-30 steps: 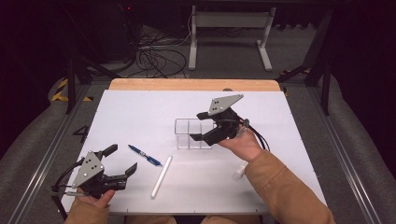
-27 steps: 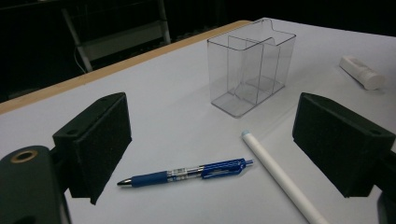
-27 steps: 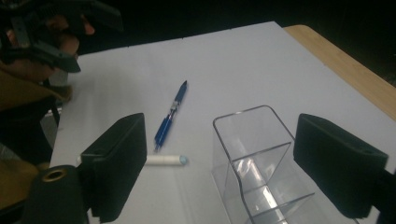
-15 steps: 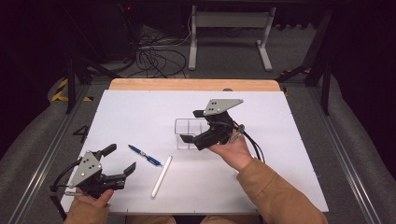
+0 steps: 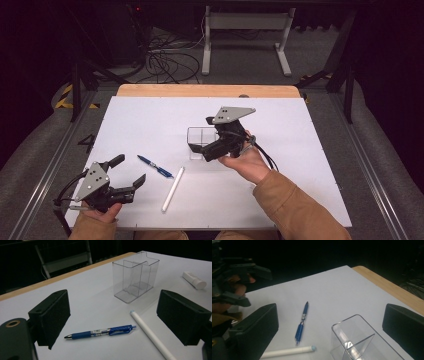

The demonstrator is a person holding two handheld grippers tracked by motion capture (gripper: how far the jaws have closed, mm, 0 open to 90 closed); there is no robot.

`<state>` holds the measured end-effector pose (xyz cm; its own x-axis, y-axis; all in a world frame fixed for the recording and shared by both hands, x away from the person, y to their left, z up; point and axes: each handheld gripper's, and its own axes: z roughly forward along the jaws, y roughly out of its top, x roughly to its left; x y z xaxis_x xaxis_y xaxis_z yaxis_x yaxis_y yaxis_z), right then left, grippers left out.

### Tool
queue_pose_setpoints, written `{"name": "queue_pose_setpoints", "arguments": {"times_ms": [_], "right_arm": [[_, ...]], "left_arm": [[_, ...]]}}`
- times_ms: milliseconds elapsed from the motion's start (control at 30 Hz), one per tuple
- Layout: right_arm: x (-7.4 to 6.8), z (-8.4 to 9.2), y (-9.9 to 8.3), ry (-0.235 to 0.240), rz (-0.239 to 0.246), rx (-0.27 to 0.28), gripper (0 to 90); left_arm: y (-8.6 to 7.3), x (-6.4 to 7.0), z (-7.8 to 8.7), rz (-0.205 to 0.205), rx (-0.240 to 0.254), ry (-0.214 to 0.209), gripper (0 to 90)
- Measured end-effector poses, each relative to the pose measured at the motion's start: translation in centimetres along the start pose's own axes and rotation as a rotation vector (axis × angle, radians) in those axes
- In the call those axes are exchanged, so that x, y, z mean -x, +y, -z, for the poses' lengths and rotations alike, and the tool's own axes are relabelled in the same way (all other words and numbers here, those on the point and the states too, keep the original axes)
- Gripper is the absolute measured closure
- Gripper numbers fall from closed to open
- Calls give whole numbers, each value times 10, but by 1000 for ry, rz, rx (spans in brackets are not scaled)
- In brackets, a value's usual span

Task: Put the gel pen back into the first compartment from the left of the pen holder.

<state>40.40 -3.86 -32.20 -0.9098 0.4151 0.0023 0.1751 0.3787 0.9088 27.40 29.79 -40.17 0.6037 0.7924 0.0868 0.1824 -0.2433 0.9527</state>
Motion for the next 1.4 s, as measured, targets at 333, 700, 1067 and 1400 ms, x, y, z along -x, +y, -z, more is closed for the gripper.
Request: {"name": "queue_pose_setpoints", "arguments": {"times_ms": [333, 700, 1067, 1400], "right_arm": [[-9, -3, 3, -19, 26, -30, 76], [-23, -13, 6, -98, 35, -58, 281], [-29, -26, 10, -79, 33, -75, 352], [-37, -55, 7, -61, 25, -137, 369]], "left_arm": [[0, 1, 0, -2, -2, 1, 125], [-1, 0, 0, -4, -4, 3, 125], [-1, 0, 3, -1, -4, 6, 125], [-3, 1, 6, 4, -5, 16, 126]]}}
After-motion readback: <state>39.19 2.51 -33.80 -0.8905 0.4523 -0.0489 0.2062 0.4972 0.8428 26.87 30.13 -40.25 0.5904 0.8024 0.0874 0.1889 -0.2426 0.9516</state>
